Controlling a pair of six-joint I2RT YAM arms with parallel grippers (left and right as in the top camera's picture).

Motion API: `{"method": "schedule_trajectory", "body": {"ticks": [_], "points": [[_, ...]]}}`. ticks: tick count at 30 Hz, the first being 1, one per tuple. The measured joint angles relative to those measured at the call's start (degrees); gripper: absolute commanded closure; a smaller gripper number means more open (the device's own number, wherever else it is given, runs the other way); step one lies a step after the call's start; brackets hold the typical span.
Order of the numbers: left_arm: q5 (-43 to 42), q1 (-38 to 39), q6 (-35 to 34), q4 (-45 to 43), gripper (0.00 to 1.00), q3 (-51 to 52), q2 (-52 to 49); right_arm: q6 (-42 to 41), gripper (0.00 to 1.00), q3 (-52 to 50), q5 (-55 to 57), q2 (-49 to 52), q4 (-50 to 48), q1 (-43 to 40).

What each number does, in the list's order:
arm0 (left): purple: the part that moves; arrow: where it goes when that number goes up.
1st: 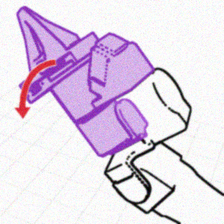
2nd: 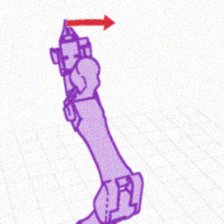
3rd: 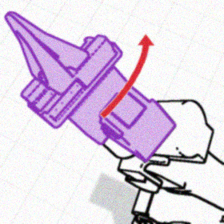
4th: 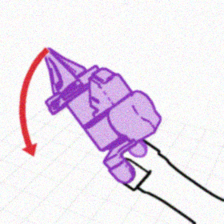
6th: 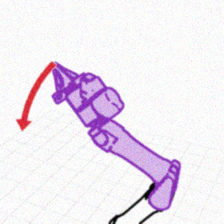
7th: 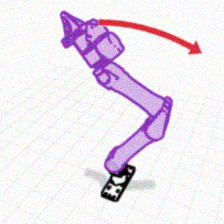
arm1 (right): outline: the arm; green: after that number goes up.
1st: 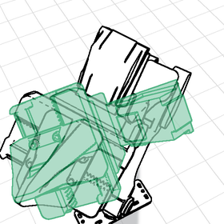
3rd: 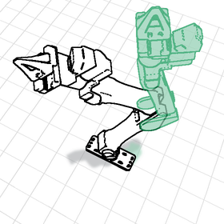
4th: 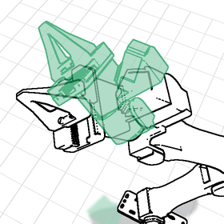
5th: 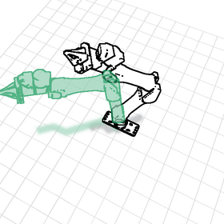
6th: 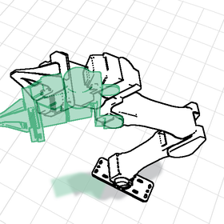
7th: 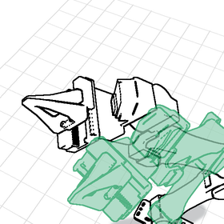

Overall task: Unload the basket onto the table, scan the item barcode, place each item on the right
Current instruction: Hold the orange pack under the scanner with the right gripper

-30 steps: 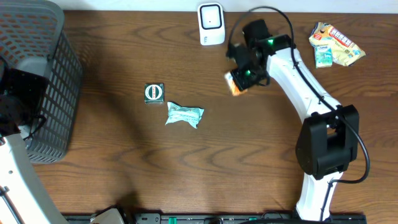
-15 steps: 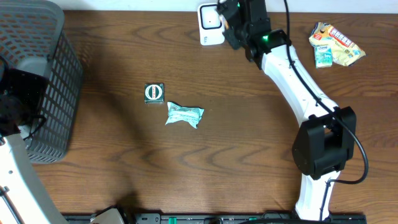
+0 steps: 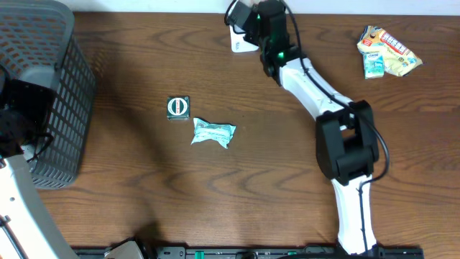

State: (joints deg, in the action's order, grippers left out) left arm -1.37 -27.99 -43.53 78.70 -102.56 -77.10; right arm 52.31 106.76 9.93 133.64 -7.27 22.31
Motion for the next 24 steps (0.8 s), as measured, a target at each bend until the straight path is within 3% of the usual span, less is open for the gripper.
{"method": "schedule_trajectory", "body": {"ticks": [24], "points": [[-0.02, 0.00, 0.02, 0.00, 0.02, 0.00, 0.00, 9.09, 0.99, 0.00, 1.03, 5.44, -0.33, 0.22]]}}
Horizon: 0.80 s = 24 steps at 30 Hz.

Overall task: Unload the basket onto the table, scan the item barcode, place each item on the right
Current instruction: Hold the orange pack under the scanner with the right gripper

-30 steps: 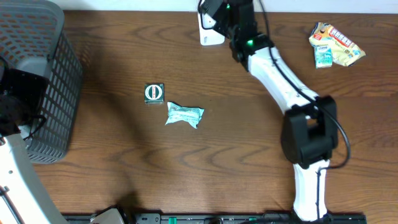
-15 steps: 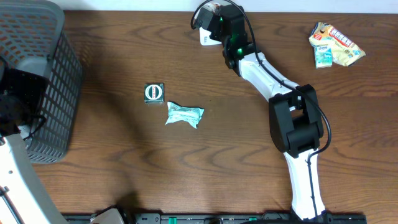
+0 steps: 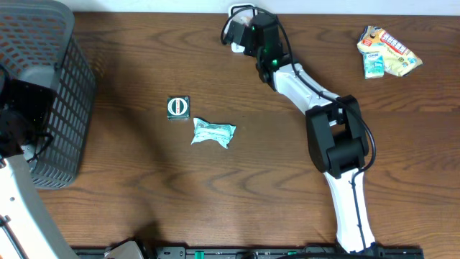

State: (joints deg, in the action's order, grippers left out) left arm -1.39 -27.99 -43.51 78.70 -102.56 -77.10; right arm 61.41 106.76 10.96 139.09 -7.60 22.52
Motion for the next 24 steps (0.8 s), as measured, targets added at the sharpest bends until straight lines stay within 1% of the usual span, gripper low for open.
{"method": "schedule_trajectory", "body": {"ticks": [9, 14, 18, 21, 24], "points": [[0.02, 0.00, 0.00, 0.00, 0.02, 0.00, 0.00, 1.90, 0.99, 0.00, 1.09, 0.15, -4.20, 0.17], [0.00, 0.00, 0.00, 0.00, 0.03, 0.00, 0.00, 1.11, 0.99, 0.72, 1.14, 0.20, -5.07, 0.44], [0.00, 0.00, 0.00, 0.00, 0.02, 0.00, 0.00, -0.48, 0.99, 4.92, 0.57, 0.28, -1.05, 0.44], [0.00, 0.00, -0.02, 0.00, 0.02, 0.00, 0.00, -1.11, 0.99, 9.07, -1.97, 0.28, 2.95, 0.42], [0.00, 0.00, 0.00, 0.00, 0.02, 0.00, 0.00, -1.90, 0.99, 9.90, -3.69, 0.28, 4.11, 0.42]]}}
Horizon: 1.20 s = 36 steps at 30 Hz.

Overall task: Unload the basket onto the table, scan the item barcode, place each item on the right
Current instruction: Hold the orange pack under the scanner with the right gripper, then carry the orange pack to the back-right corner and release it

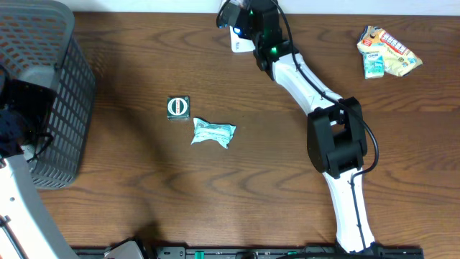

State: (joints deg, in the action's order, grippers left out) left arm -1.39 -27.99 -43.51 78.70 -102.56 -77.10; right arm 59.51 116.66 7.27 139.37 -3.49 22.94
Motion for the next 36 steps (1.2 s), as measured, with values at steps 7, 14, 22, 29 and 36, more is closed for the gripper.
{"method": "schedule_trajectory", "body": {"ticks": [7, 14, 22, 29, 36], "points": [[0.00, 0.00, 0.00, 0.00, 0.02, 0.00, 0.00, -2.60, 0.99, 0.00, -1.51, 0.31, 2.89, -0.24], [0.00, 0.00, 0.00, 0.00, 0.02, 0.00, 0.00, -3.65, 0.99, 0.00, -1.66, 0.35, 4.46, -0.66], [0.00, 0.00, 0.00, 0.00, 0.02, 0.00, 0.00, -4.07, 0.99, 0.00, -1.51, 0.42, 7.34, -0.72], [0.00, 0.00, 0.00, 0.00, 0.02, 0.00, 0.00, -7.21, 0.99, 0.26, 0.15, 0.42, 7.54, -0.76], [0.00, 0.00, 0.00, 0.00, 0.02, 0.00, 0.00, -14.38, 0.99, 1.88, 0.66, -0.70, 10.91, -3.65]]}}
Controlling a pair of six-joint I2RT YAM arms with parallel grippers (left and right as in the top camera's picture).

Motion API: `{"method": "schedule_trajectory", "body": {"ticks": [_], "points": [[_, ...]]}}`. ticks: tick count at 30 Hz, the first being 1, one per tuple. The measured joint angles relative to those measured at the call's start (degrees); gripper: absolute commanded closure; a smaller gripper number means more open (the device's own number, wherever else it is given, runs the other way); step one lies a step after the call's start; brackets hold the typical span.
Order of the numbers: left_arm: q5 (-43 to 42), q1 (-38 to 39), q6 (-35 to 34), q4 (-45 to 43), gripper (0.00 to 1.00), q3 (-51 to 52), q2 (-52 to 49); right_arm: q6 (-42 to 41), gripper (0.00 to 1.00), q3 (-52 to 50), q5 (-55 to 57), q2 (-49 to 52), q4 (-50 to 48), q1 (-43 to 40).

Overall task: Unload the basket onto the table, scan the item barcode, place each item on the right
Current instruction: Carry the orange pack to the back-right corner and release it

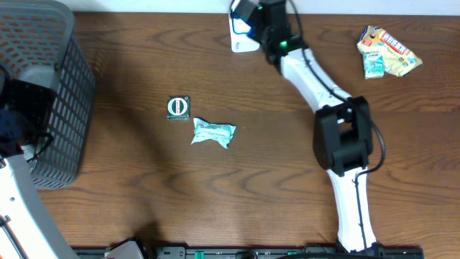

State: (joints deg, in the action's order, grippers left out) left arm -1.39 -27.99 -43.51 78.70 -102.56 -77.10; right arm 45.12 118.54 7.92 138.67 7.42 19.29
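My right gripper (244, 18) is at the table's far edge, over a white object (241, 43) that it partly hides. The dark head hides its fingers, so whether they are open or shut does not show. Nearer the middle of the table lie a small dark green square box with a round white label (177, 107) and a crumpled teal and white packet (213, 133), both far from either gripper. My left arm (18, 108) shows only as a dark mass at the left edge, and its fingers cannot be made out.
A grey mesh basket (50, 79) stands at the far left, next to the left arm. Several snack packets (387, 49) lie at the far right corner. The right arm's white links (316, 79) stretch across the right half of the table.
The right gripper has shifted a little to the right over the white object, and the arm's elbow has moved right with it. The box, the packet and the left arm have not moved.
The right gripper stood over the white object at the far edge at every moment. It lay further left at the two middle moments and is now back to the right. The box, the packet and the left arm kept their places throughout.
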Motion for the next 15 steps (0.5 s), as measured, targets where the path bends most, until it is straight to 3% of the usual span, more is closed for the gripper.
{"method": "schedule_trajectory", "body": {"ticks": [15], "points": [[0.00, 0.00, 0.00, 0.00, 0.02, 0.00, 0.00, -18.14, 0.97, 1.01, 3.06, -8.17, 28.46, -25.75]]}}
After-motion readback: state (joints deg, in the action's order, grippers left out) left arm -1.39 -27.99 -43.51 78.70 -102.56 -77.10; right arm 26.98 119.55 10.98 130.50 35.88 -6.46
